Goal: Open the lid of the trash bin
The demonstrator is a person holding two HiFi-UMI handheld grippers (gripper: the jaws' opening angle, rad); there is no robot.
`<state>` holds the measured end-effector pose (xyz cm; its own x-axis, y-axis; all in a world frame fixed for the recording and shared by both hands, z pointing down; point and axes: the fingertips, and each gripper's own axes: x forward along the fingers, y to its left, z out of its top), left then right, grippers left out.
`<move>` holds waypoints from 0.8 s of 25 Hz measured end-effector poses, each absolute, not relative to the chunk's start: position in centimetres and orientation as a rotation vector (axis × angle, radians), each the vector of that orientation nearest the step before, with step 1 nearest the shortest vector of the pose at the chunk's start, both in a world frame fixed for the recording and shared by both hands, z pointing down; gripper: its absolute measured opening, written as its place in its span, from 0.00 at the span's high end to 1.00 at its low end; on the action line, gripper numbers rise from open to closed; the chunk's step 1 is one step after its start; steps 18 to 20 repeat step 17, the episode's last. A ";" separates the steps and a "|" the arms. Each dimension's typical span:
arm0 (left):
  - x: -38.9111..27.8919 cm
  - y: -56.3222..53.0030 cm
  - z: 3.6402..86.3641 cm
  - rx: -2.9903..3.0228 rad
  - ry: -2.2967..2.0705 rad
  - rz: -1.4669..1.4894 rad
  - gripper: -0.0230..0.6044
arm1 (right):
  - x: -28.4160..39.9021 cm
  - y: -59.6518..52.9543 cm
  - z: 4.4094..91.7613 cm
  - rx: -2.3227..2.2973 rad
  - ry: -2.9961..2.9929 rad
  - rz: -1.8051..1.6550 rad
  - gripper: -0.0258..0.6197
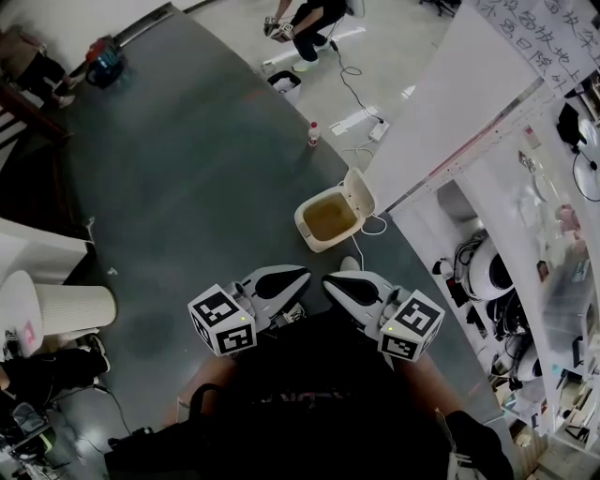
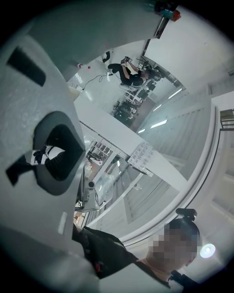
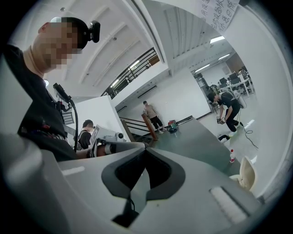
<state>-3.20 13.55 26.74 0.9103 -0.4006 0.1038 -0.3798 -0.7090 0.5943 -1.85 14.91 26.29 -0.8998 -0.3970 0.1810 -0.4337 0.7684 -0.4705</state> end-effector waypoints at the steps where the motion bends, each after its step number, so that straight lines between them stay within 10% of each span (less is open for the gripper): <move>1: -3.2 13.6 26.8 2.431 -0.555 -0.041 0.96 | -1.8 14.9 26.3 0.680 -2.887 0.797 0.95; 20: -3.1 13.7 27.0 2.426 -0.566 -0.047 0.96 | -1.6 15.0 26.6 0.676 -2.886 0.802 0.95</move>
